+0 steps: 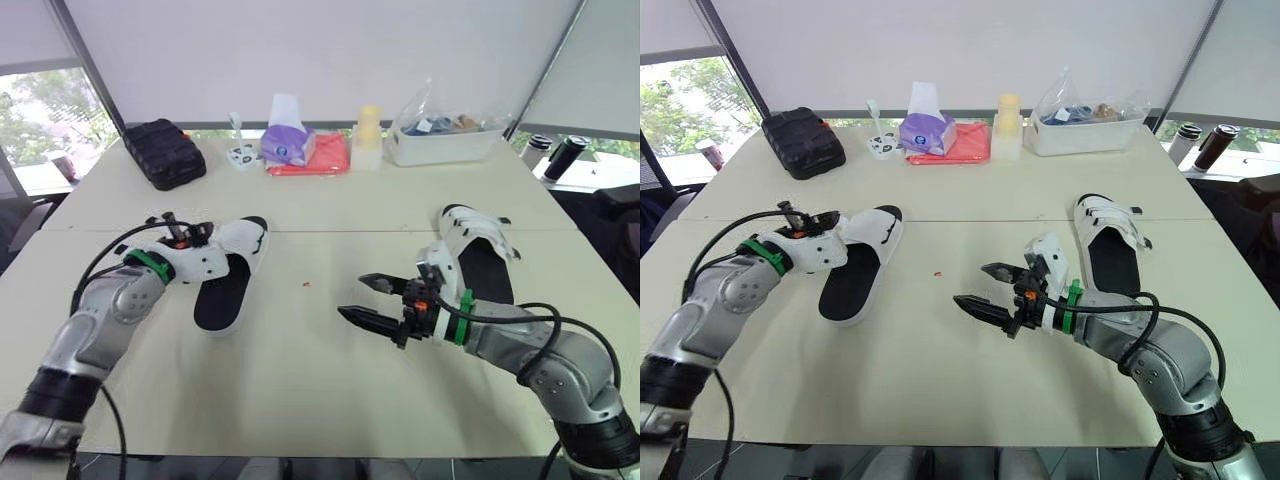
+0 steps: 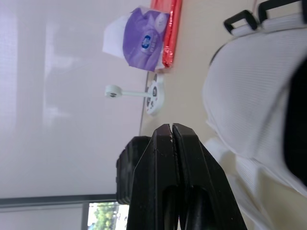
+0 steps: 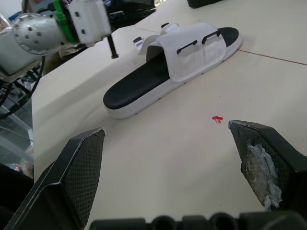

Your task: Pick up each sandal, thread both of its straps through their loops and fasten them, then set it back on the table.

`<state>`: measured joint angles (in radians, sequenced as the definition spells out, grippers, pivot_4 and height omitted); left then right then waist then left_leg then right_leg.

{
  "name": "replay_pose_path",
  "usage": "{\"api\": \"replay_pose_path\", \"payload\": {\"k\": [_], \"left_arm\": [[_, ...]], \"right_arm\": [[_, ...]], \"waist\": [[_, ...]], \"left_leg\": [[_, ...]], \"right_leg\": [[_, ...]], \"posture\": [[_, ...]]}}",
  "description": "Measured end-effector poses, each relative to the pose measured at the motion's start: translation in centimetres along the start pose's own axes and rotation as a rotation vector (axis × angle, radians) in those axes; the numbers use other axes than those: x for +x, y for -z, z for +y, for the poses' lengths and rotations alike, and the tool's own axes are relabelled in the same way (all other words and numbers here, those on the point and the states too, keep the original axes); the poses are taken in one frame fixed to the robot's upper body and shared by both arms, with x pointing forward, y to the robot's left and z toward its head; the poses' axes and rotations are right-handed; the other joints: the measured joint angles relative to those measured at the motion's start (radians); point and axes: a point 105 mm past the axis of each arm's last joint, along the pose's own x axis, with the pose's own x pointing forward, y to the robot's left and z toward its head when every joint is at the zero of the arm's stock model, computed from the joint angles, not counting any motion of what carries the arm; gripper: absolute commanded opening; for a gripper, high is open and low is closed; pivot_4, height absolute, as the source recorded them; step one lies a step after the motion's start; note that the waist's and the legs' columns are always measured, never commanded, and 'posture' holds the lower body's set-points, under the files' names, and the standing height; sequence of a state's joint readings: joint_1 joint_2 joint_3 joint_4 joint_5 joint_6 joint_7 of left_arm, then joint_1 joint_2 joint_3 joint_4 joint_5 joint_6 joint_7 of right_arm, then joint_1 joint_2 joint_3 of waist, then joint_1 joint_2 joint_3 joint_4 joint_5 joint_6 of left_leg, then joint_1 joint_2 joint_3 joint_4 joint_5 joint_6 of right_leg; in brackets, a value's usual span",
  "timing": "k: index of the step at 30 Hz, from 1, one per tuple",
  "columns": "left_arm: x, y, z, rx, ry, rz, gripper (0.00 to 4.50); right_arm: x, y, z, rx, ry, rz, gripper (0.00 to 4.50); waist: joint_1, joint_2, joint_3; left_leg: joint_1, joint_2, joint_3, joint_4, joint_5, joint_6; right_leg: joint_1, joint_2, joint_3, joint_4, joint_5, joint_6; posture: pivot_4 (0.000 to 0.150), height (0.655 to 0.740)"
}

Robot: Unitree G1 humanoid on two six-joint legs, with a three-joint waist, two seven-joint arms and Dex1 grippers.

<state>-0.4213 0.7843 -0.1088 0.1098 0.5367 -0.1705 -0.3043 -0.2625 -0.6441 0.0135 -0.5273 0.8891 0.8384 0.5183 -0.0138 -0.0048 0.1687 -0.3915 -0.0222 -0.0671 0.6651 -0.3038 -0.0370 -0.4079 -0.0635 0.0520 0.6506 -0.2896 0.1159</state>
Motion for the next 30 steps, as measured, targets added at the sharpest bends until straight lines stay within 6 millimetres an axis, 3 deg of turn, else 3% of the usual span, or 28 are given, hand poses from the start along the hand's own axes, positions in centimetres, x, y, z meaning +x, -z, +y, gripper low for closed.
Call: {"api": "replay_pose_path", "payload": {"k": [11,20,24,30], "left_arm": [[5.1,-0.7,-1.1,-0.012,-0.037,-0.032,0.0],[5.1,-0.6,-1.7,-0.052,-0.048,-0.054,0.0],[3.6,-0.6,-2.3,-0.126,-0.038,-0.093,1.35],[1.0,-0.8,0.5,-0.118,-0.112,-0.144,4.4]], "right_arm": [[0.3,-0.2,-0.1,0.033,0.06,-0.05,4.47],[0.2,0.2,-0.3,0.046,0.081,-0.049,4.47],[0.0,0.5,-0.5,0.056,0.098,-0.044,4.5],[0.2,0.5,-0.5,0.06,0.099,-0.055,4.5]], "waist": [[-0.001,-0.001,0.0],[-0.001,-0.001,0.0],[-0.003,-0.001,0.0],[0.0,-0.002,-0.001]], "left_leg": [[0.0,-0.003,0.0,0.001,0.0,0.0],[0.0,-0.002,0.0,0.001,0.0,0.0],[0.0,0.0,0.0,0.001,0.0,0.0],[0.0,0.0,0.0,0.001,0.0,0.0]], "right_leg": [[0.0,0.0,0.0,0.0,0.0,0.0],[0.0,0.0,0.0,0.001,0.0,0.0],[-0.001,0.0,0.0,0.001,0.0,0.0],[-0.001,0.0,0.0,0.001,0.0,0.0]], "posture": [[0.15,0.74],[0.15,0.74],[0.15,0.74],[0.15,0.74]]}}
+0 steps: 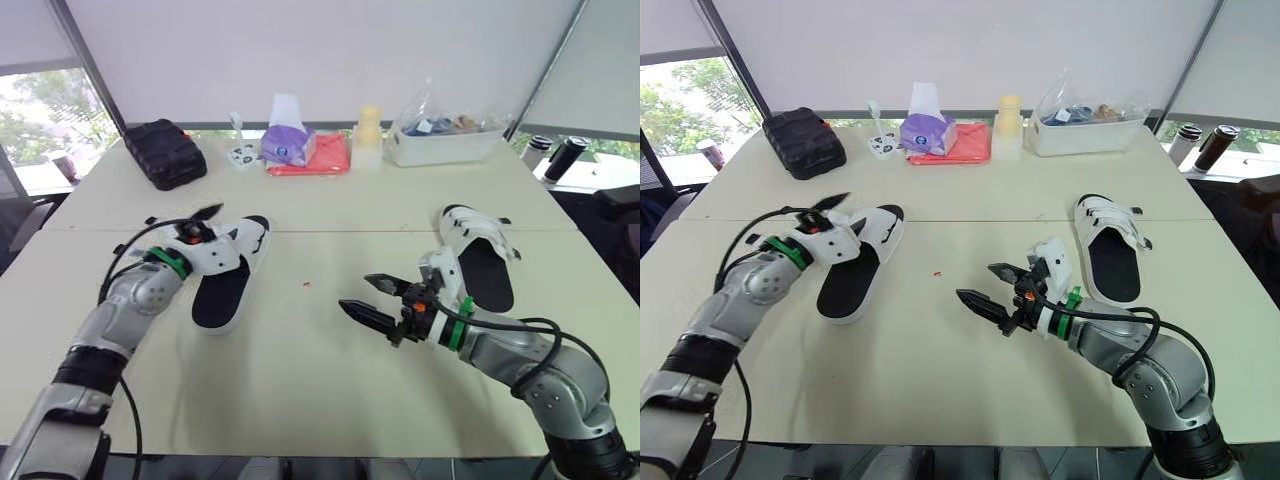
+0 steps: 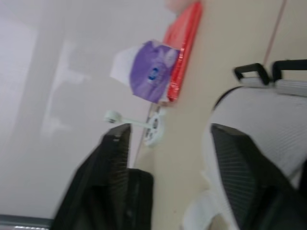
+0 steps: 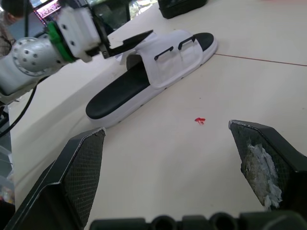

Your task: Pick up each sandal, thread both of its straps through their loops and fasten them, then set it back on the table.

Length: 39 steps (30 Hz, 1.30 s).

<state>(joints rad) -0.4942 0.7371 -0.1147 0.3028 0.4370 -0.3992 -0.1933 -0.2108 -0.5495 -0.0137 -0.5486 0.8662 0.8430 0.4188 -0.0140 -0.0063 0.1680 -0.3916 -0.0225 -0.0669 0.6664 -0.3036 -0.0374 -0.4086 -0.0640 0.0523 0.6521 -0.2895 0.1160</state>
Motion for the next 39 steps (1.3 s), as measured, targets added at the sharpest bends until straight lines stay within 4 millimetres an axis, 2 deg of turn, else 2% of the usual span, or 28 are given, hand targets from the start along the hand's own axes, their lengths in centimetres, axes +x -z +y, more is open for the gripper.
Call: {"api": "replay_pose_path", "payload": {"k": [3,8,13,16,19,23,27,32,39], "left_arm": [[-1.1,-0.1,-0.1,0.023,0.03,0.006,4.48],[-3.7,-0.7,-2.2,0.033,0.142,0.025,4.48],[-4.9,-0.6,-2.3,0.027,0.149,0.077,4.48],[-4.2,0.1,-1.9,0.041,0.13,0.119,4.48],[-2.2,0.6,-1.3,0.063,0.103,0.139,4.48],[0.7,0.9,-2.3,0.041,0.114,0.147,4.48],[2.4,1.2,-3.1,0.053,0.142,0.131,2.67],[2.6,2.0,-3.9,0.058,0.163,0.138,0.15],[3.0,2.0,-3.7,0.072,0.165,0.12,0.06]], "right_arm": [[0.1,0.0,0.1,0.006,-0.003,-0.004,4.5],[0.1,0.2,-0.1,0.002,0.006,-0.004,4.5],[0.1,0.3,-0.1,0.014,0.009,-0.012,4.5],[0.3,0.3,-0.1,0.017,0.011,-0.02,4.5],[0.4,0.3,-0.1,0.024,0.012,-0.026,4.5],[0.7,0.3,-0.3,0.027,0.026,-0.031,4.5],[0.7,0.5,-0.5,0.03,0.042,-0.032,4.5],[0.6,0.8,-0.6,0.045,0.056,-0.029,4.5],[0.5,0.8,-0.7,0.048,0.067,-0.032,4.5]], "waist": [[0.0,0.0,0.0],[-0.003,0.0,0.0],[-0.001,0.0,0.0],[0.003,0.0,0.0],[0.003,-0.001,-0.001],[0.001,-0.002,-0.001],[-0.007,-0.002,-0.001],[-0.005,-0.002,-0.001],[-0.001,-0.002,-0.001]], "left_leg": [[0.0,0.0,0.0,0.0,0.0,0.0],[0.0,0.0,0.0,0.0,0.0,0.0],[0.001,0.0,0.0,0.0,0.0,0.0],[0.001,0.0,0.0,0.0,0.0,0.0],[0.001,-0.003,0.0,0.001,0.0,0.0],[0.001,-0.004,0.0,0.001,0.0,0.0],[0.001,-0.003,0.0,0.001,0.0,0.0],[0.001,-0.003,0.001,0.001,0.0,0.0],[0.001,-0.003,0.001,0.001,0.0,0.0]], "right_leg": [[0.0,0.0,0.0,0.0,0.0,0.0],[0.0,0.0,0.0,0.0,0.0,0.0],[0.001,0.0,0.0,0.001,0.0,0.0],[0.001,0.001,0.0,0.001,0.0,0.0],[0.001,0.001,0.0,0.002,0.0,0.0],[0.001,0.001,0.0,0.003,0.0,0.0],[-0.001,0.002,0.0,0.003,0.0,0.0],[-0.001,0.001,0.0,0.004,0.0,0.0],[-0.001,0.001,0.0,0.004,0.0,0.0]], "posture": [[0.15,0.74],[0.15,0.74],[0.15,0.74],[0.15,0.74],[0.15,0.74],[0.15,0.74],[0.15,0.74],[0.15,0.74],[0.15,0.74]]}}
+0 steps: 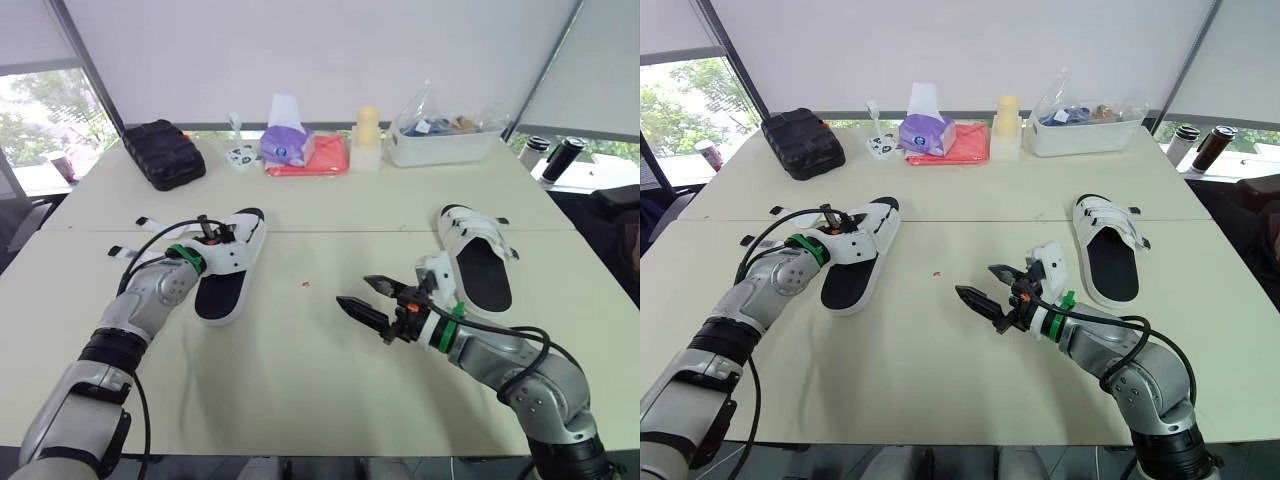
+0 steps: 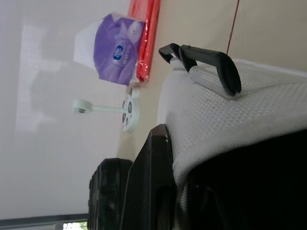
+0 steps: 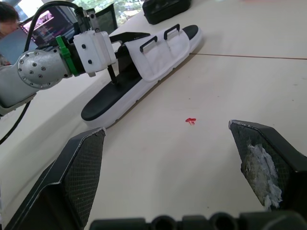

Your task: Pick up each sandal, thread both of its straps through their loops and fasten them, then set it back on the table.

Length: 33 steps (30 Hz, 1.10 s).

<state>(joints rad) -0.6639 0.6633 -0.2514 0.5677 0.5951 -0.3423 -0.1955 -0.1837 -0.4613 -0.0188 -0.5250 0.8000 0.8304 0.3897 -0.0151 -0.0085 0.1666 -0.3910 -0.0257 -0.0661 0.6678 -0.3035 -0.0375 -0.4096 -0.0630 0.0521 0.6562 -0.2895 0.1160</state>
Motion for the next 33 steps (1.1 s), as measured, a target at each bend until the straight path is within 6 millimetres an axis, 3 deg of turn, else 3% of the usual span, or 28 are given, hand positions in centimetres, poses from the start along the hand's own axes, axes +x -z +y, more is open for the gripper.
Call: {"api": "replay_pose_path", "payload": {"k": [4,7,9,12,15,21,27,33], "left_arm": [[0.1,-0.6,1.3,0.112,0.054,-0.107,0.06],[0.0,-2.8,3.7,0.266,0.07,-0.288,0.06],[-0.5,-4.9,4.3,0.372,0.097,-0.443,0.06],[-1.9,-7.9,3.0,0.478,0.161,-0.694,0.06],[-3.4,-9.2,1.1,0.508,0.233,-0.861,0.06],[-4.4,-9.6,-1.3,0.513,0.28,-0.974,0.06],[-6.2,-10.3,-3.6,0.634,0.278,-1.171,0.06],[-6.2,-9.9,-3.8,0.764,0.184,-1.326,0.06]], "right_arm": [[-1.0,-1.0,-1.1,0.005,0.044,-0.041,4.5],[-2.2,-2.0,-2.5,-0.011,0.085,-0.059,4.5],[-2.8,-2.3,-3.3,-0.025,0.105,-0.05,4.5],[-3.7,-2.7,-4.3,-0.04,0.134,-0.041,4.5],[-4.0,-2.6,-4.6,-0.04,0.145,-0.039,4.5],[-4.4,-1.5,-4.5,-0.008,0.17,-0.029,4.5],[-4.5,-1.2,-4.1,-0.005,0.187,-0.031,4.5],[-4.4,-1.1,-4.1,0.008,0.193,-0.04,4.5]], "waist": [[0.001,-0.002,0.001],[0.004,-0.003,0.001],[0.005,-0.003,0.001],[0.004,-0.003,0.001],[-0.004,-0.003,0.001],[-0.001,-0.003,0.001],[0.003,-0.003,0.001],[0.005,-0.005,0.001]], "left_leg": [[-0.001,0.0,0.0,0.0,0.0,0.0],[-0.001,-0.001,0.001,0.0,0.0,0.0],[-0.001,-0.001,0.001,0.0,0.0,0.0],[-0.001,-0.001,0.004,0.0,0.0,0.0],[-0.001,0.0,0.005,0.0,0.0,0.0],[-0.001,-0.001,0.005,0.0,0.0,0.0],[-0.001,-0.001,0.005,0.001,0.0,0.0],[-0.001,-0.001,0.005,0.001,0.0,0.0]], "right_leg": [[-0.001,0.0,0.0,0.0,0.0,0.0],[0.0,-0.001,0.0,-0.001,0.0,0.0],[0.0,-0.001,0.0,-0.002,0.0,0.0],[0.0,-0.001,0.0,-0.002,0.0,0.0],[0.0,0.0,0.0,-0.001,0.0,0.0],[0.0,0.0,0.0,0.0,0.0,0.0],[0.0,0.0,0.0,0.0,0.0,0.0],[0.0,0.0,0.0,0.001,0.0,0.0]], "posture": [[0.15,0.74],[0.15,0.74],[0.15,0.74],[0.15,0.74],[0.15,0.74],[0.15,0.74],[0.15,0.74],[0.15,0.74]]}}
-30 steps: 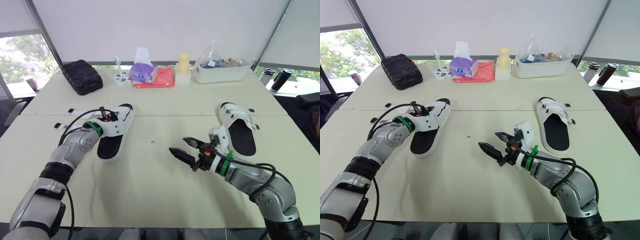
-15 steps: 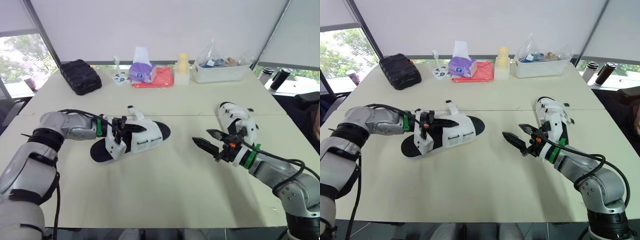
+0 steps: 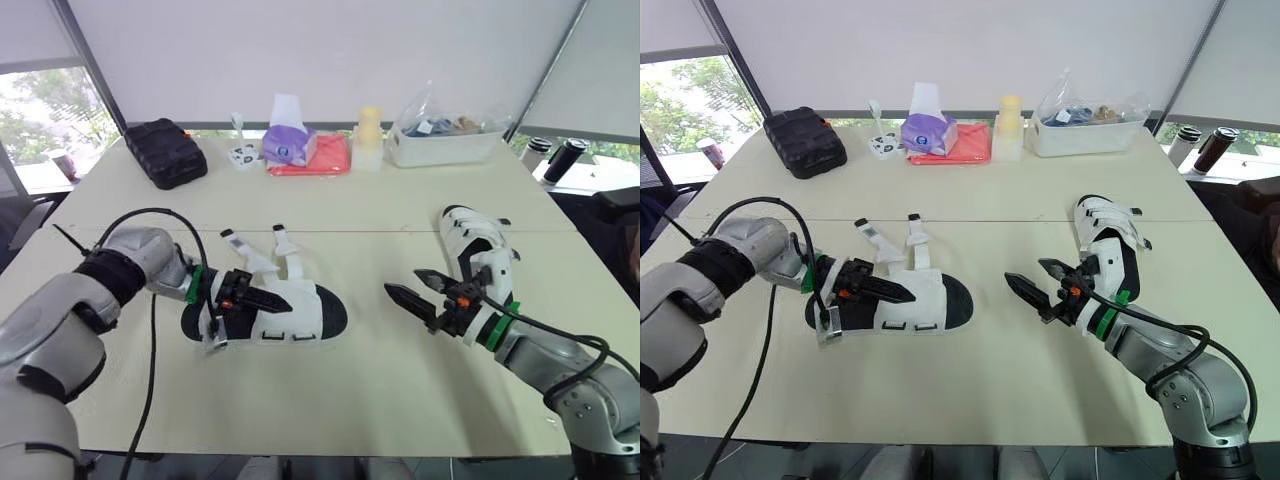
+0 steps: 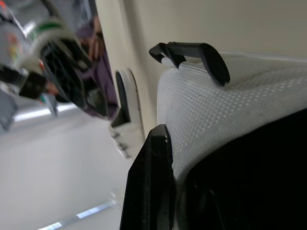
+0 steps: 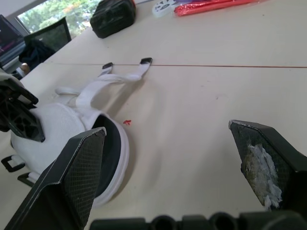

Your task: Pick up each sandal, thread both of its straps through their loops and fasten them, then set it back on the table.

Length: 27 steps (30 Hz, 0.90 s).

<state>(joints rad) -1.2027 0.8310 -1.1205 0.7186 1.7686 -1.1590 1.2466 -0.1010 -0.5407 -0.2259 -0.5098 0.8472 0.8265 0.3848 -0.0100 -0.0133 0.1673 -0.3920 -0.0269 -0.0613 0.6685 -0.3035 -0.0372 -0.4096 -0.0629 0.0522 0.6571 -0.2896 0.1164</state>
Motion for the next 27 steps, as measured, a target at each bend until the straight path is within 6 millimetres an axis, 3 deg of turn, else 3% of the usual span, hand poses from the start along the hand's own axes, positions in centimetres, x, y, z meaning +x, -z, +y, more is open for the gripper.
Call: {"api": "replay_pose_path", "payload": {"k": [11,14,21,27], "left_arm": [[0.8,0.5,-0.2,0.03,-0.068,-0.077,0.06],[1.3,0.5,0.1,-0.014,-0.099,-0.065,0.97],[1.2,0.7,0.9,-0.087,-0.133,-0.015,4.45],[-0.4,-0.2,-0.1,-0.155,-0.094,0.063,4.45]], "right_arm": [[0.4,0.4,0.5,0.016,-0.014,0.002,4.5],[0.5,0.4,0.5,0.015,-0.013,0.004,4.5],[0.6,0.7,0.1,0.02,-0.003,0.009,4.5],[1.0,1.0,0.1,0.027,-0.012,0.015,4.5]], "waist": [[0.001,-0.001,-0.001],[0.001,-0.001,-0.001],[-0.003,-0.002,-0.001],[-0.003,-0.002,-0.001]], "left_leg": [[0.0,0.0,0.0,0.0,0.0,0.0],[0.0,0.0,0.0,0.0,0.0,0.0],[0.0,0.0,0.0,0.0,0.0,0.0],[0.0,0.0,0.001,0.0,0.001,-0.001]], "right_leg": [[0.0,0.0,0.0,0.0,0.0,0.0],[0.0,-0.001,0.0,0.001,0.0,0.0],[-0.001,0.0,0.0,0.001,0.0,0.0],[-0.001,0.0,0.0,0.004,0.0,0.0]], "posture": [[0.15,0.74],[0.15,0.74],[0.15,0.74],[0.15,0.74]]}}
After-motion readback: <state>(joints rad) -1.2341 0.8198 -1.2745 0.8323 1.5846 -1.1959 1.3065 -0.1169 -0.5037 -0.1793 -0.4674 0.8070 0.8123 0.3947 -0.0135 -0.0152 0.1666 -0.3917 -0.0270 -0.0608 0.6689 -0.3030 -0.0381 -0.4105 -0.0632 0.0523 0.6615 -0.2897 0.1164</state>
